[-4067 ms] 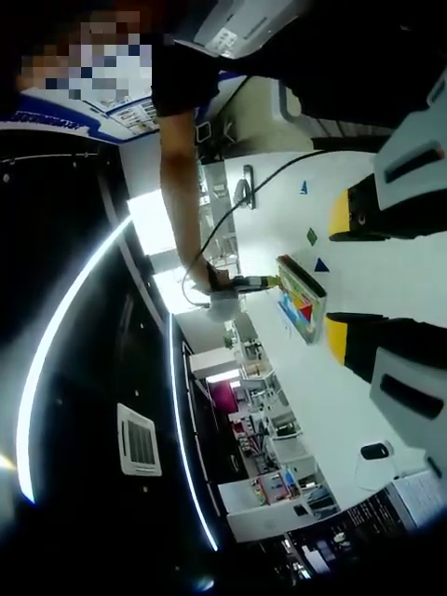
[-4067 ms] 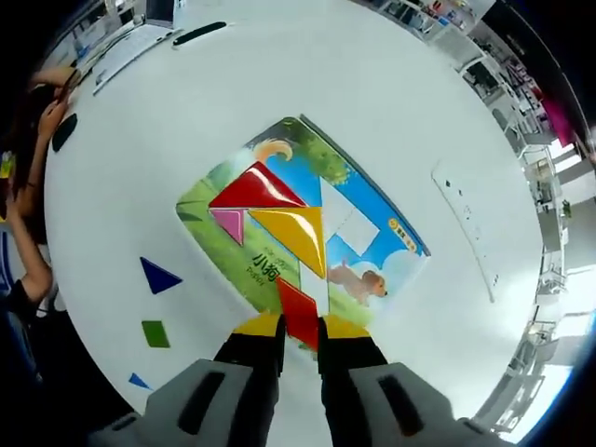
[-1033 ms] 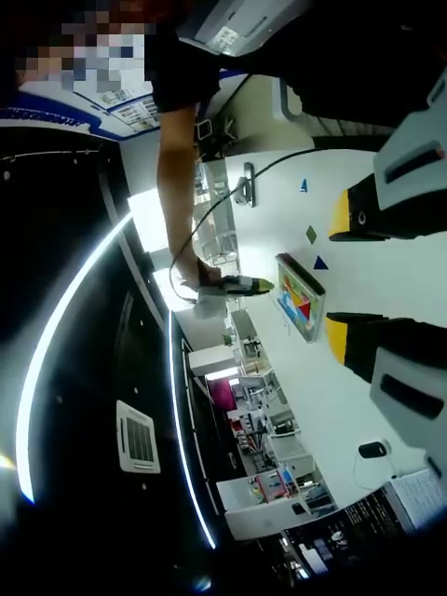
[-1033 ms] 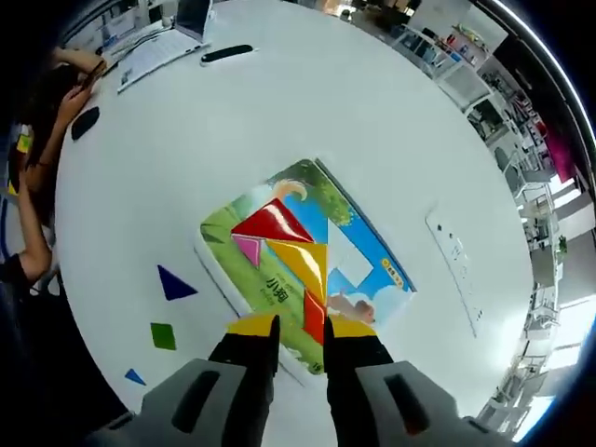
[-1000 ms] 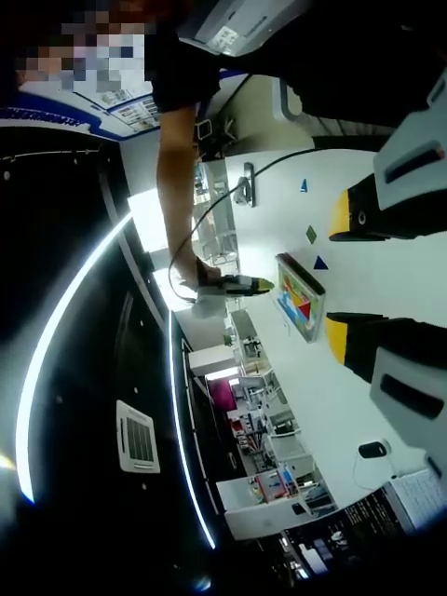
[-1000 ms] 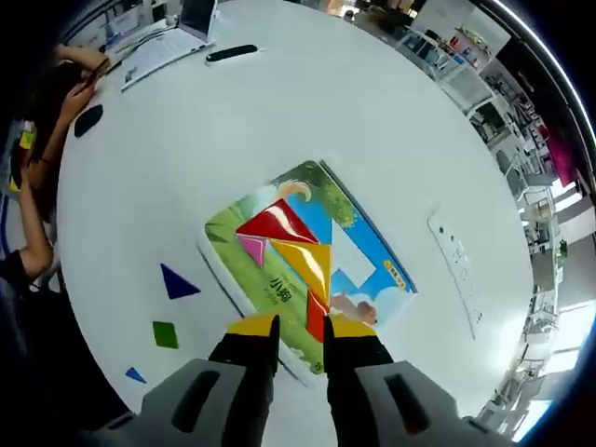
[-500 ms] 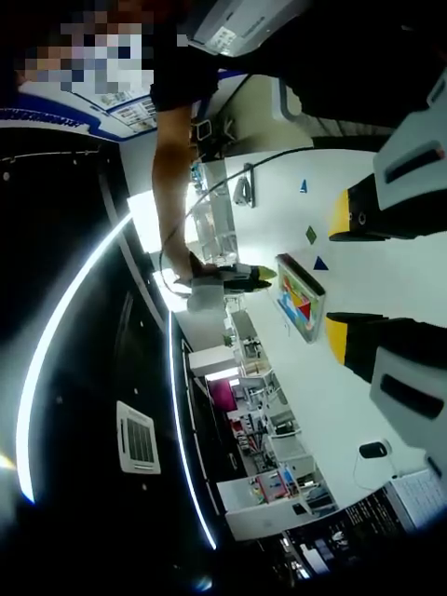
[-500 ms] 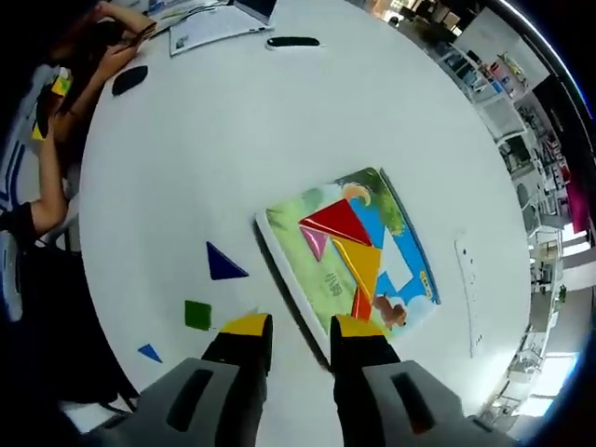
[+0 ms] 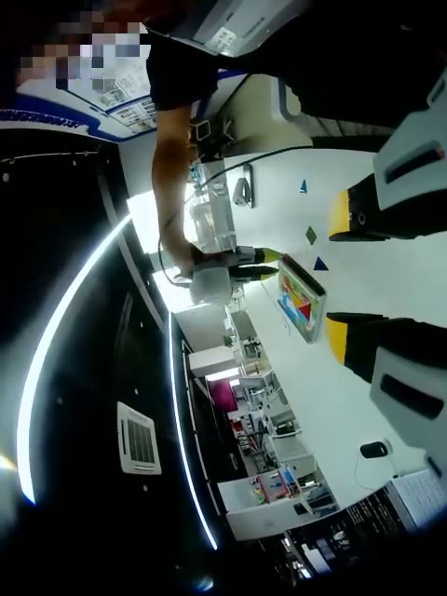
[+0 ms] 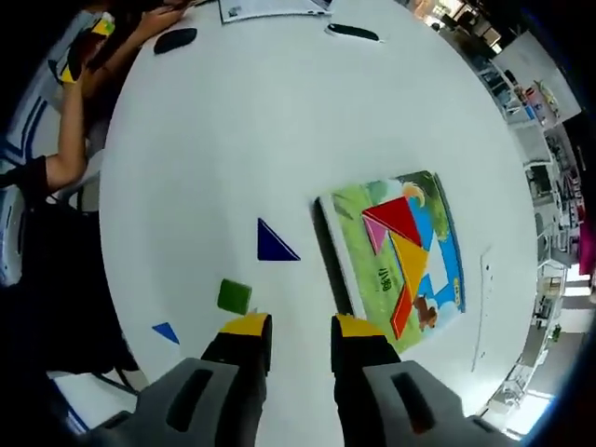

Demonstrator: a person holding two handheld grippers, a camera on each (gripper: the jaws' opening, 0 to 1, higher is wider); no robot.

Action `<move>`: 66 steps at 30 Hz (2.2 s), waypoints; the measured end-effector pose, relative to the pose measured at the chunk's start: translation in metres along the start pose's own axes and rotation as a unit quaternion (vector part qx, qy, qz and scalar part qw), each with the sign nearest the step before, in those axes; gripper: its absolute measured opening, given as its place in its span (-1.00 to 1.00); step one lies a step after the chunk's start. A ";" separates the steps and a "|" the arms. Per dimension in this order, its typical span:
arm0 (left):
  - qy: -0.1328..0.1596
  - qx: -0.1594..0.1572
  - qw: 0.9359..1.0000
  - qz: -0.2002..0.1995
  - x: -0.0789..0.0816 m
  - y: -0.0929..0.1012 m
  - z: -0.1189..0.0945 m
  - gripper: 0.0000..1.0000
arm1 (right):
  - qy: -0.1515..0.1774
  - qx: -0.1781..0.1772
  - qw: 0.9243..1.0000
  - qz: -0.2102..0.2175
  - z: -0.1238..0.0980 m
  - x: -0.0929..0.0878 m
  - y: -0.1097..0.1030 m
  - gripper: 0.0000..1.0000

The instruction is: Pick up the tangram pieces one by one and place each piece onto its matching region on the pattern sheet, fitting the shapes together until the outline on the sheet is completely filled by the tangram pieces

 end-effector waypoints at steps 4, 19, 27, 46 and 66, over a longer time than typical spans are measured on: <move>0.000 -0.001 1.000 0.001 0.000 0.001 0.000 -0.36 | -0.012 0.001 1.000 -0.005 0.002 -0.004 -0.003 -0.46; -0.002 -0.001 1.000 0.001 0.000 0.001 0.000 -0.36 | -0.032 0.017 0.999 -0.028 0.042 0.022 -0.030 -0.47; 0.000 0.001 1.000 0.000 -0.001 0.000 -0.001 -0.36 | -0.053 0.063 0.995 -0.057 0.057 0.034 -0.045 -0.49; 0.001 0.000 1.000 0.002 -0.001 0.001 -0.002 -0.36 | -0.026 0.070 0.997 -0.034 0.074 0.050 -0.021 -0.45; 0.001 0.001 1.000 0.001 -0.002 0.000 -0.002 -0.36 | 0.044 0.020 0.995 0.083 0.055 0.076 0.003 -0.46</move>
Point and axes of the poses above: the point that each gripper's makers call its tool centre point, and the gripper's own axes: z roughly forward along the fingers, y roughly to its right, x roughly out of its top, the point moved 10 cm from there along -z, roughly backward along the fingers, and after that the axes turned 2 degrees about x, right-handed, at the moved point
